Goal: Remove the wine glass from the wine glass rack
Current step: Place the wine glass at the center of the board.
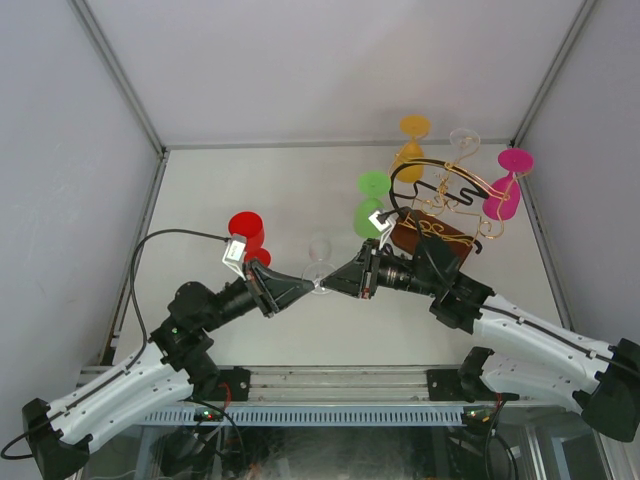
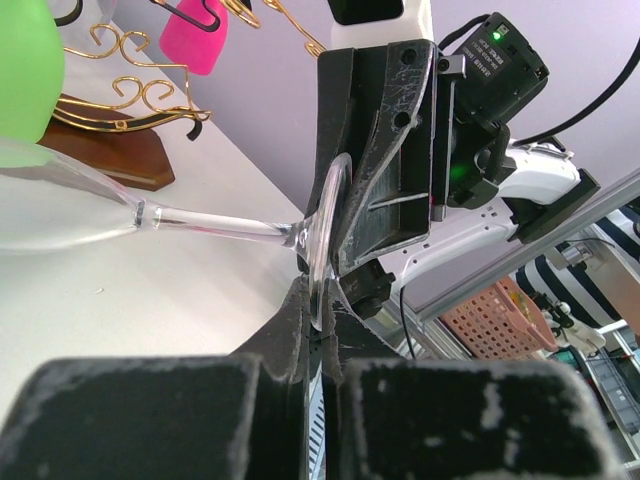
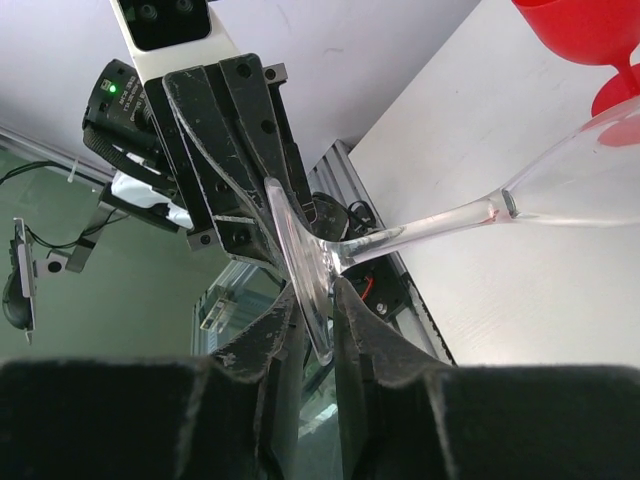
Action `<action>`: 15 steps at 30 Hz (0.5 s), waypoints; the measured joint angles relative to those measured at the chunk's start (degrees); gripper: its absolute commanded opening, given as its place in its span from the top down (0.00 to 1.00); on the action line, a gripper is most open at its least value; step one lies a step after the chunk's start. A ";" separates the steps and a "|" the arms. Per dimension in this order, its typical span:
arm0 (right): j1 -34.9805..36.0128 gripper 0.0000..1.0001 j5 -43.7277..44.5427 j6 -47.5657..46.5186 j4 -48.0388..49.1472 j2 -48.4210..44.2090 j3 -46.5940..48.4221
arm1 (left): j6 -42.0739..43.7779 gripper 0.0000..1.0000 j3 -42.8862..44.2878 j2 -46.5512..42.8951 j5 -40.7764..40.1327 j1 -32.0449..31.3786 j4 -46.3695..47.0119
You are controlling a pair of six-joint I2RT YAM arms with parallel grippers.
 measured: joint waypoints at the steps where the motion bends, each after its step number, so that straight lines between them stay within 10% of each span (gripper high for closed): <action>1: 0.00 0.84 -0.04 0.02 0.09 0.11 0.00 | 0.00 1.00 0.00 0.00 -0.07 0.00 0.02; 15: -0.33 1.00 -1.81 -1.97 0.83 0.37 -0.02 | -0.48 0.89 -0.02 -0.24 -0.22 -0.31 0.61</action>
